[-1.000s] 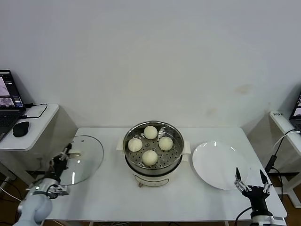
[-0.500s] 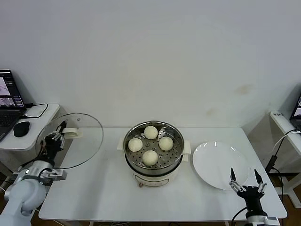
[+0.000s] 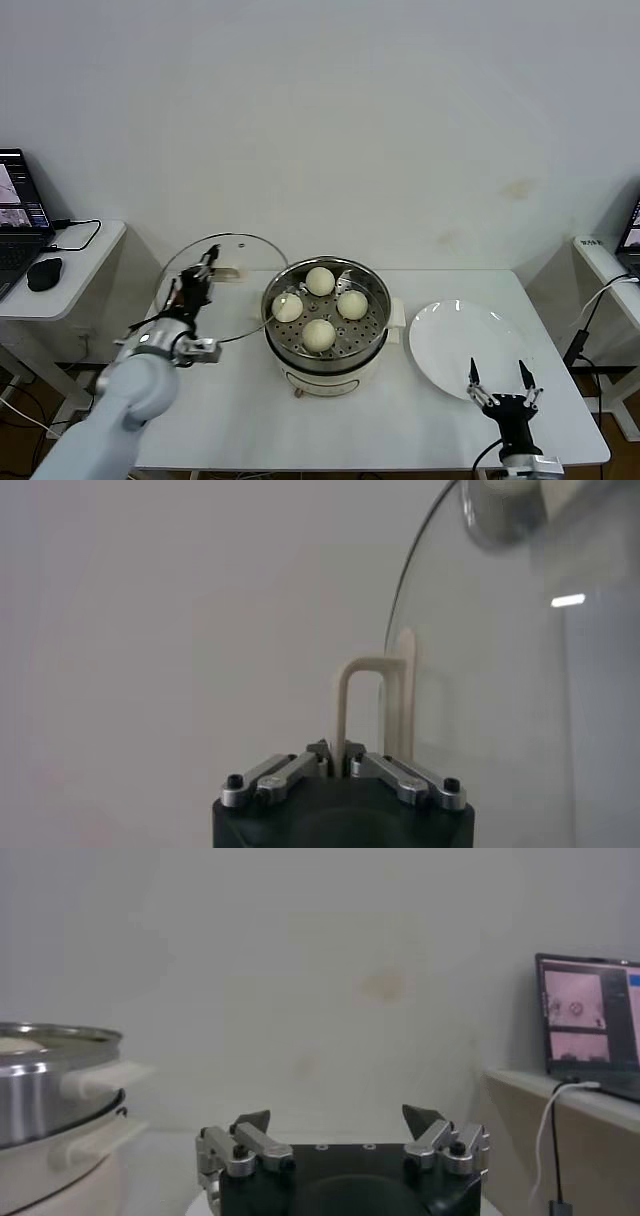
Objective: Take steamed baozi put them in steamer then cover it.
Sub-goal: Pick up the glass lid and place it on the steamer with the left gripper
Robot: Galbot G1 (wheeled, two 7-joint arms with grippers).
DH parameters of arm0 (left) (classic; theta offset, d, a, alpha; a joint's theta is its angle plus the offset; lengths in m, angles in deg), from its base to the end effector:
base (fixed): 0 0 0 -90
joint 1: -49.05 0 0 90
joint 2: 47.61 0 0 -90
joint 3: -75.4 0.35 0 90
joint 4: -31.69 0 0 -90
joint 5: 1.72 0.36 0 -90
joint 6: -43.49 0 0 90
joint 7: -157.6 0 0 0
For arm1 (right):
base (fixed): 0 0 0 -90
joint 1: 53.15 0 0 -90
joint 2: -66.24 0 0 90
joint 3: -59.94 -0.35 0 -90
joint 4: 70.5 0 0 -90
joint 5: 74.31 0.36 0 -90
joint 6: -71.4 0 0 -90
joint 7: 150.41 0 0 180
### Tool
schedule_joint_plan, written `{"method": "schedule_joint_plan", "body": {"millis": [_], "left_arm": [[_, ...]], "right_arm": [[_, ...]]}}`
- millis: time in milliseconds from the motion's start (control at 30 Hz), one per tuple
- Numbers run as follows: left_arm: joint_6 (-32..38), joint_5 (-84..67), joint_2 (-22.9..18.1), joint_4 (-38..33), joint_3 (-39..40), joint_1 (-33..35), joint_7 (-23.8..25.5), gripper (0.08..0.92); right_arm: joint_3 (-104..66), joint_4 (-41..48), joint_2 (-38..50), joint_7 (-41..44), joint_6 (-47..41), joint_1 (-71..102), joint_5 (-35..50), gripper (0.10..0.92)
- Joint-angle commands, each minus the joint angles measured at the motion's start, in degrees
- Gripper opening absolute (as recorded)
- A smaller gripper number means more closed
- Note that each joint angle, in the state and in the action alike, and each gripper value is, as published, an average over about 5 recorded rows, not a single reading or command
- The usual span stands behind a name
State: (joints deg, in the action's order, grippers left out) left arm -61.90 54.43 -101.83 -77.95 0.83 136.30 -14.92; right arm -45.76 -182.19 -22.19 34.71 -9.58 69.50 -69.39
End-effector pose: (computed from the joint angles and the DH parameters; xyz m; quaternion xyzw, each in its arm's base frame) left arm 0.3379 0.0607 -0.2226 0.0374 0.7109 0.6991 0.0666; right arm 0.1555 -0.0964 -0.3542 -0.0718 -0.9965 0.0408 0.0115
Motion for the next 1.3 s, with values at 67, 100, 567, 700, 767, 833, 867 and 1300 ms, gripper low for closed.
{"method": "schedule_joint_plan", "body": {"millis": [67, 100, 567, 700, 767, 833, 867, 1300], "left_arm": [[-12.13, 2.25, -11.59, 4.5, 14.66, -12.09, 3.83, 0.15], [-12.65, 2.84, -12.74, 4.85, 14.86, -12.09, 4.0, 0.15], [-12.84, 14.97, -24.48, 7.25, 15.68, -10.34, 7.43, 0.15], [-12.42, 17.88, -25.81, 7.18, 15.95, -9.57, 8.23, 0.15], [-12.11, 19.48, -26.48, 7.1, 15.98, -8.99, 8.57, 0.15], [-11.79, 21.19, -27.12, 7.02, 15.99, -8.36, 8.94, 0.15], [-11.61, 22.17, -27.45, 6.99, 16.0, -7.99, 9.15, 0.15], [-10.19, 27.28, -28.87, 7.92, 15.72, -4.12, 10.21, 0.15]], "right_arm": [[2.78, 1.15, -1.88, -2.19, 0.2, -1.18, -7.39, 0.823], [2.9, 1.28, -1.9, -2.33, 0.19, -1.29, -7.55, 0.823], [3.96, 1.79, -1.96, -2.61, 0.18, -1.66, -8.25, 0.823], [4.06, 1.96, -1.96, -2.58, 0.27, -1.65, -8.26, 0.822], [4.1, 2.02, -1.95, -2.55, 0.28, -1.67, -8.26, 0.823], [4.16, 2.08, -1.94, -2.52, 0.29, -1.72, -8.26, 0.823], [4.2, 2.12, -1.94, -2.5, 0.29, -1.75, -8.26, 0.823], [4.63, 2.7, -1.89, -2.24, 0.53, -1.84, -8.33, 0.822]]}}
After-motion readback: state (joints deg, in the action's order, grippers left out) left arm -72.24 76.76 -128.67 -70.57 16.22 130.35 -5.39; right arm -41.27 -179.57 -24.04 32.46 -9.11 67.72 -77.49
